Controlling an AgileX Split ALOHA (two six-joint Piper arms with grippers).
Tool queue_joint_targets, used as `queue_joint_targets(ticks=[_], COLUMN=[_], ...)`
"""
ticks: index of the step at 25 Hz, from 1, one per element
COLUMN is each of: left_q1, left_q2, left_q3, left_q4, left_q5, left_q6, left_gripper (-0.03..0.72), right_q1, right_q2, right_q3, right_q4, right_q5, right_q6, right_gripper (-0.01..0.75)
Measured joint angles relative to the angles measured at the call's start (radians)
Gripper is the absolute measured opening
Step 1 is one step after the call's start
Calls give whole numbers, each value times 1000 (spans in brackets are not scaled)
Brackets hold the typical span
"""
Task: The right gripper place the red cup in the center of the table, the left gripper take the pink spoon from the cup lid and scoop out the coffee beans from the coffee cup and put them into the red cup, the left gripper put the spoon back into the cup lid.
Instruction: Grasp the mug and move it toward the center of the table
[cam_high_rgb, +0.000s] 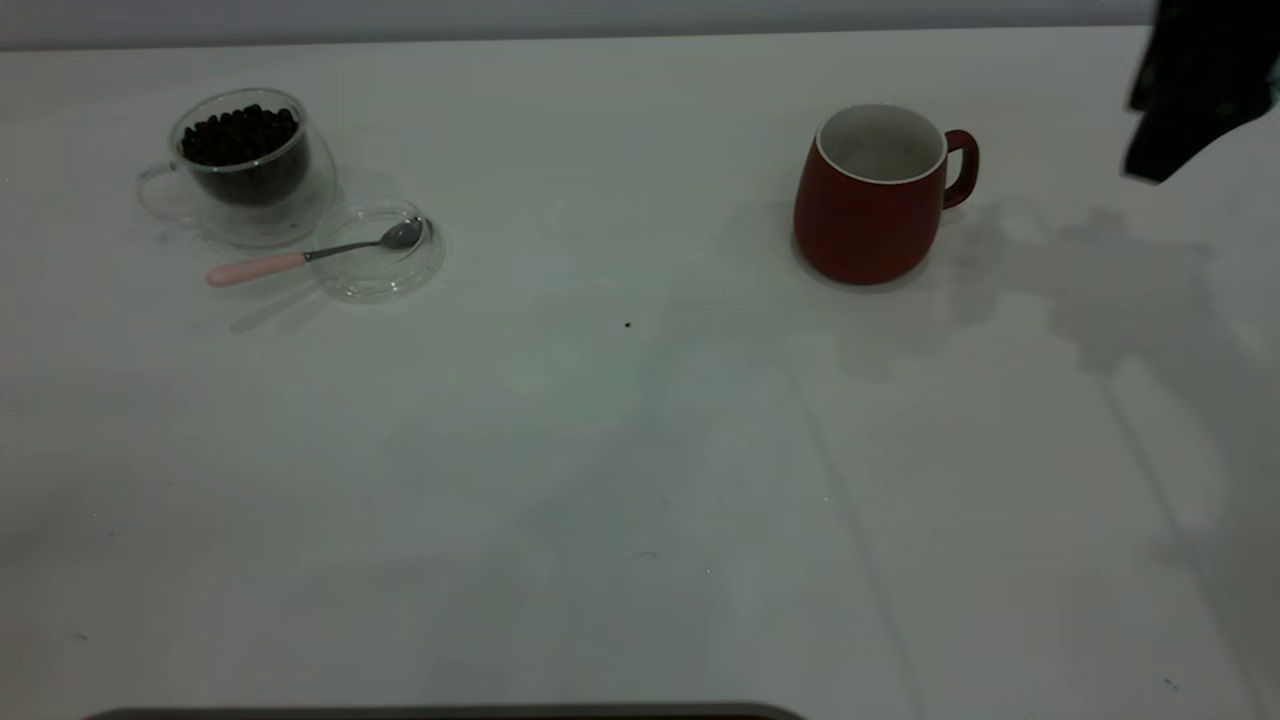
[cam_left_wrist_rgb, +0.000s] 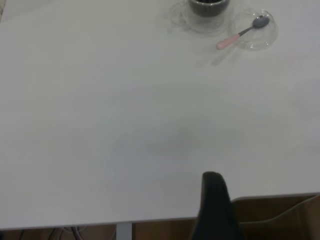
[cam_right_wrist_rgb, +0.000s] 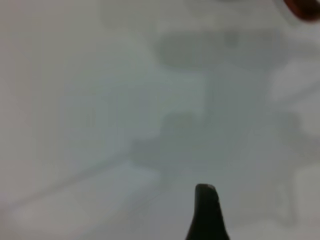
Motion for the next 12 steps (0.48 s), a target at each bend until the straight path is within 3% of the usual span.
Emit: queue_joint_targets(ticks=[5, 12], left_q1=[0, 0], left_q2=[0, 0], left_q3=[0, 0], left_q4=[0, 0], left_q5=[0, 0], left_q6=[0, 0], left_gripper=[589, 589], right_q1=[78, 143], right_q2=[90, 184], right_q3=[-35, -111], right_q4=[-81, -113], right_q5=[-145, -188], right_q6=[-6, -11], right_gripper=[584, 582])
